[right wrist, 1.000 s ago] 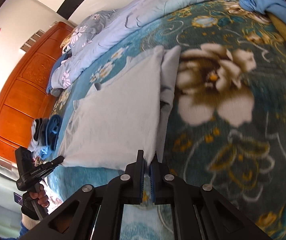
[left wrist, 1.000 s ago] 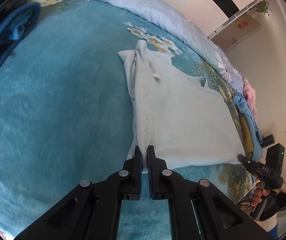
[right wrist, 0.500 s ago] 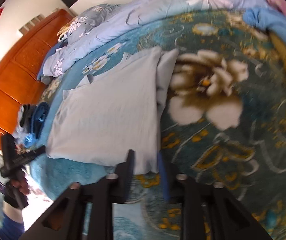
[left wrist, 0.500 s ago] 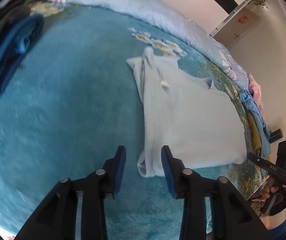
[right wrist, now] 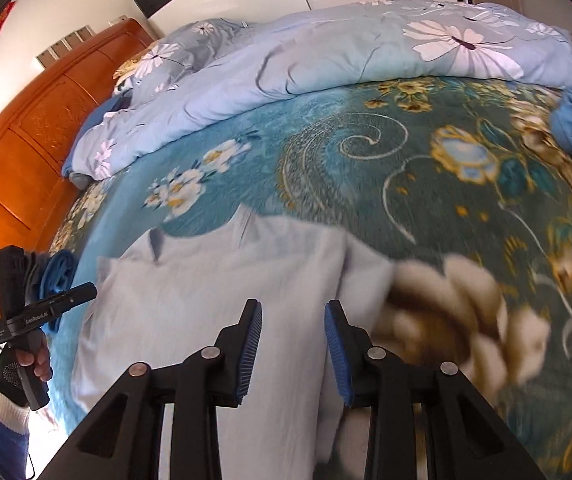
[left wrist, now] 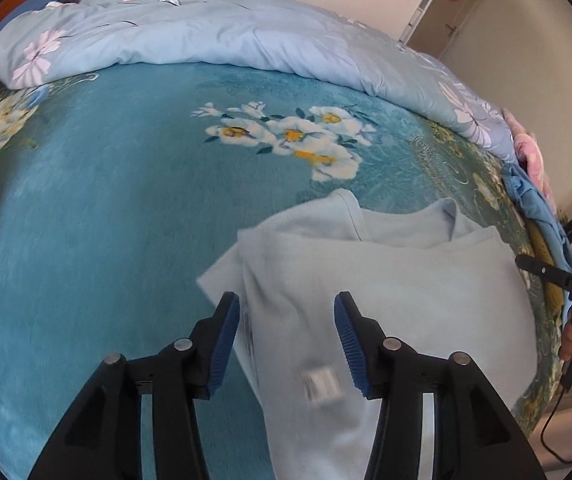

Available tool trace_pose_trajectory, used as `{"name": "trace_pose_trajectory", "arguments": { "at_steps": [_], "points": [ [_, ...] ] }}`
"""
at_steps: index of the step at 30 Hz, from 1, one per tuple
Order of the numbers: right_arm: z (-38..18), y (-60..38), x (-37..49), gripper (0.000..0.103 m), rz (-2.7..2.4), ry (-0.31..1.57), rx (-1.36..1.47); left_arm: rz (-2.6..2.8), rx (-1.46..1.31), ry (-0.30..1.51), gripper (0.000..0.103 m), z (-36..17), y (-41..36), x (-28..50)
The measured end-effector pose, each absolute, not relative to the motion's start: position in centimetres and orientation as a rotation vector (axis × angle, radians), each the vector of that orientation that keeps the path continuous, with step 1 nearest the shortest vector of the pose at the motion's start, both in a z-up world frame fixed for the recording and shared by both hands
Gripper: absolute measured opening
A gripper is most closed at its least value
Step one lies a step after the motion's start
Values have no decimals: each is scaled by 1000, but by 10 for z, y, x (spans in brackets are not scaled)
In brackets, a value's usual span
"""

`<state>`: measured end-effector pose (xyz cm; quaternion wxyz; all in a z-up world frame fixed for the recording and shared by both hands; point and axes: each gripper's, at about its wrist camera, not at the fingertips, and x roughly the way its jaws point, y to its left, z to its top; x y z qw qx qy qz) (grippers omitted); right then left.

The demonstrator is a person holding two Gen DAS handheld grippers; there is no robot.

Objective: Fold clothes

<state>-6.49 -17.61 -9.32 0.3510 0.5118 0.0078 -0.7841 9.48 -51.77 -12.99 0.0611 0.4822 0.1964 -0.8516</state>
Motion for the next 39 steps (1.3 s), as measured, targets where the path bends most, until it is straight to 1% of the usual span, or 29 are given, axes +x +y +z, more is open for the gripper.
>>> {"name": "trace_pose_trajectory", "arguments": {
  "at_steps": [7, 14, 16, 17, 18, 19, 20, 21, 22, 23, 27, 33, 39],
  "points": [
    [-115, -193, -101, 35, -2026, 22, 1381, -2575, 1493, 593, 52, -145, -524, 77],
    [-121, -192, -109, 36, -2002, -33, 1383, -2625, 1434, 609, 51, -142, -523, 75],
    [-120, -192, -109, 35, -1999, -35, 1376, -2628, 1416, 616, 48, -141, -523, 76],
    [-119, -192, -109, 34, -1999, -34, 1371, -2627, 1405, 618, 42, -141, -523, 77],
    [-118, -192, -108, 26, -2002, -34, 1364, -2626, 1397, 625, 33, -140, -524, 78],
    [-117, -192, -108, 18, -2002, -40, 1359, -2625, 1389, 635, 30, -140, -525, 78],
    [-116, -191, -108, 15, -1998, -50, 1357, -2629, 1387, 650, 23, -140, -526, 79],
    [-116, -191, -107, 10, -1995, -60, 1355, -2632, 1385, 665, 16, -140, -526, 80],
    [-114, -191, -106, 5, -1994, -63, 1349, -2636, 1383, 677, 14, -140, -526, 82],
    [-113, -190, -105, 5, -1997, -58, 1340, -2641, 1371, 675, 10, -138, -525, 83],
    [-101, -186, -97, 4, -2016, -50, 1289, -2682, 1312, 639, 8, -123, -520, 90],
    [-76, -181, -96, 4, -2043, -34, 1201, -2769, 1246, 478, 8, -91, -512, 89],
    [-69, -195, -118, 4, -2063, -2, 1196, -2736, 1234, 471, 8, -87, -530, 63]
  ]
}}
